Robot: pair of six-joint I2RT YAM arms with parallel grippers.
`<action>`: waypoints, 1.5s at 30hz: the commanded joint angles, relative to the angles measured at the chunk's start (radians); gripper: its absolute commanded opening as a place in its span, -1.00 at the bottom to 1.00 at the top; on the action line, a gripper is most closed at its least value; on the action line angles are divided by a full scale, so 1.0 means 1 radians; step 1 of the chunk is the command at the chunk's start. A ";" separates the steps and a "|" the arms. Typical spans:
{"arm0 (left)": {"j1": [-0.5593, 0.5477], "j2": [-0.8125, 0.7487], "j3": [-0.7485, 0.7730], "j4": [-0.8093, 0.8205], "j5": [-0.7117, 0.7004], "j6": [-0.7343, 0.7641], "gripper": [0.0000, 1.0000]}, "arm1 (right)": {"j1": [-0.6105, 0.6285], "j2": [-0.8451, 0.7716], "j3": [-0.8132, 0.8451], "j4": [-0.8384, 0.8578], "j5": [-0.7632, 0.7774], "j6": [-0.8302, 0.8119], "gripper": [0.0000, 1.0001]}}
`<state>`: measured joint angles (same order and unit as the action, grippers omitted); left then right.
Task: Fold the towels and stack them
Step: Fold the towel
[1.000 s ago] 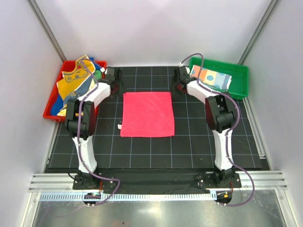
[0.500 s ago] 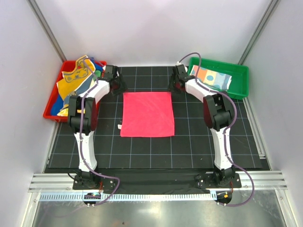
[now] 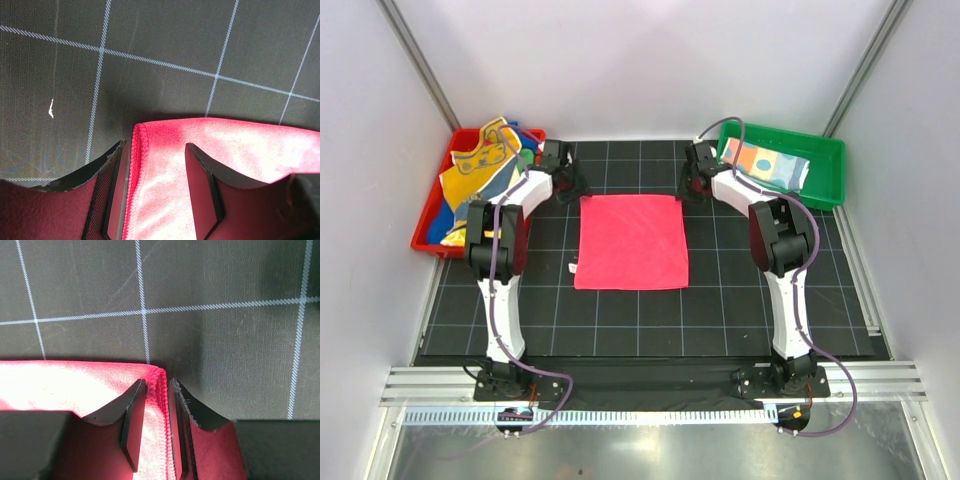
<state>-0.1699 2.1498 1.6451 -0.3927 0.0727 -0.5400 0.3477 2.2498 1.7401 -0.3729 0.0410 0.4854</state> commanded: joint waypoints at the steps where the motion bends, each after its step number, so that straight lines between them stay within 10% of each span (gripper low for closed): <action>1: 0.004 0.007 0.016 0.035 0.015 0.021 0.06 | 0.007 -0.039 -0.013 0.032 -0.009 0.024 -0.32; 14: 0.021 0.024 0.036 0.035 0.015 0.035 0.00 | -0.004 -0.012 0.030 0.052 -0.064 0.061 -0.81; 45: 0.038 0.131 0.122 0.049 0.118 0.066 -0.13 | -0.069 0.079 0.124 0.020 -0.112 0.074 -0.85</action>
<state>-0.1360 2.2631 1.7287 -0.3294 0.2001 -0.5049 0.2840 2.3196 1.8225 -0.3679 -0.0593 0.5575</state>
